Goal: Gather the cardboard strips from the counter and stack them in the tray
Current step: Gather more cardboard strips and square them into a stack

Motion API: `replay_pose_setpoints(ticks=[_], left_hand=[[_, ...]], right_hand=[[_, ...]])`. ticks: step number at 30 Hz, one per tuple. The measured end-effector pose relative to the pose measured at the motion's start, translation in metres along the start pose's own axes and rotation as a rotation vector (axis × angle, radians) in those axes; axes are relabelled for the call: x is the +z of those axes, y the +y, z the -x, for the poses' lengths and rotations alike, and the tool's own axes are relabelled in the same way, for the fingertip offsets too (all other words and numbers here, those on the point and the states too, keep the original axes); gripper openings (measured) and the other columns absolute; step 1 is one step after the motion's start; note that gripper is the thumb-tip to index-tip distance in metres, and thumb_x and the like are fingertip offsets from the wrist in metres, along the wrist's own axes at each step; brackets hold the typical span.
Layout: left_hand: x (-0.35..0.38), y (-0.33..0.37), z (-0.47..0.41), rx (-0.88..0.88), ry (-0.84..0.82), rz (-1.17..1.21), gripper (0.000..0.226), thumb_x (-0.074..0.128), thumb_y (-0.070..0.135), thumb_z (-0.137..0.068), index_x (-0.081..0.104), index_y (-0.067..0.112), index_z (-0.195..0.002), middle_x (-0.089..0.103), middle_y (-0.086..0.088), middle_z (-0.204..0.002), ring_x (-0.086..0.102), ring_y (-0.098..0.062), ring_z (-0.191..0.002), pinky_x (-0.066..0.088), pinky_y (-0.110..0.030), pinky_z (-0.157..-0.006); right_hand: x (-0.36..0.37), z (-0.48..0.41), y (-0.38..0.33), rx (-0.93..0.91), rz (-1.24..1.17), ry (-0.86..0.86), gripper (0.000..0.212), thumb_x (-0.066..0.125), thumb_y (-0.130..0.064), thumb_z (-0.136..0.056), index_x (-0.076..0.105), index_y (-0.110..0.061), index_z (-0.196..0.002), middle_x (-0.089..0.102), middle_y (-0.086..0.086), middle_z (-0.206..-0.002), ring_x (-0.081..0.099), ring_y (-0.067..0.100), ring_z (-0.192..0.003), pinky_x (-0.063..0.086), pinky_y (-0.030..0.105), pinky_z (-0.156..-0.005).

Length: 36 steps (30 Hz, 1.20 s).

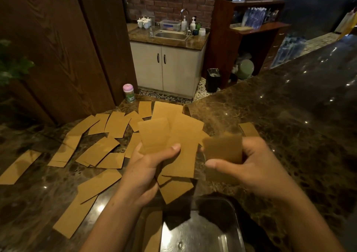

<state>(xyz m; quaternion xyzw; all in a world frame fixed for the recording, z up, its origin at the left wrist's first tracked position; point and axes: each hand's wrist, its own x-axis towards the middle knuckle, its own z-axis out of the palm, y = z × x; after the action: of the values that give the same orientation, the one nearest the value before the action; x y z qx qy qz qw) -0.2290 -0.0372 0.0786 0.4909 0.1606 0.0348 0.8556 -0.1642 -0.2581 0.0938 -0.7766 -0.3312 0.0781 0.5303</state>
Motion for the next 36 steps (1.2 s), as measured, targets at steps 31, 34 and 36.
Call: replay_pose_setpoints(ticks=[31,34,36], left_hand=[[0.0,0.005,-0.003,0.065,-0.037,-0.253,0.039,0.085,0.013,-0.071,0.067,0.013,-0.106,0.079,-0.006,-0.092,0.076,-0.025,-0.088,0.06,-0.034,-0.073],[0.003,0.003,-0.003,0.046,-0.025,-0.228,0.029,0.08,0.008,-0.076,0.067,0.015,-0.101,0.079,-0.007,-0.089,0.077,-0.025,-0.086,0.061,-0.033,-0.069],[0.004,0.002,-0.002,0.032,-0.013,-0.18,0.032,0.079,0.007,-0.076,0.065,0.016,-0.103,0.08,-0.005,-0.085,0.078,-0.021,-0.079,0.062,-0.031,-0.064]], right_hand=[[0.0,-0.017,-0.01,0.31,-0.09,-0.032,0.026,0.077,-0.033,-0.084,0.073,-0.02,-0.106,0.078,-0.001,-0.101,0.076,0.015,-0.09,0.064,0.027,-0.076],[0.004,-0.026,-0.013,0.277,-0.029,-0.079,0.011,0.073,-0.021,-0.094,0.072,-0.013,-0.101,0.076,0.007,-0.095,0.075,0.02,-0.085,0.063,0.031,-0.075],[0.005,-0.027,-0.013,0.258,-0.046,-0.041,0.012,0.075,-0.022,-0.092,0.072,-0.012,-0.099,0.075,0.006,-0.092,0.074,0.019,-0.083,0.062,0.029,-0.073]])
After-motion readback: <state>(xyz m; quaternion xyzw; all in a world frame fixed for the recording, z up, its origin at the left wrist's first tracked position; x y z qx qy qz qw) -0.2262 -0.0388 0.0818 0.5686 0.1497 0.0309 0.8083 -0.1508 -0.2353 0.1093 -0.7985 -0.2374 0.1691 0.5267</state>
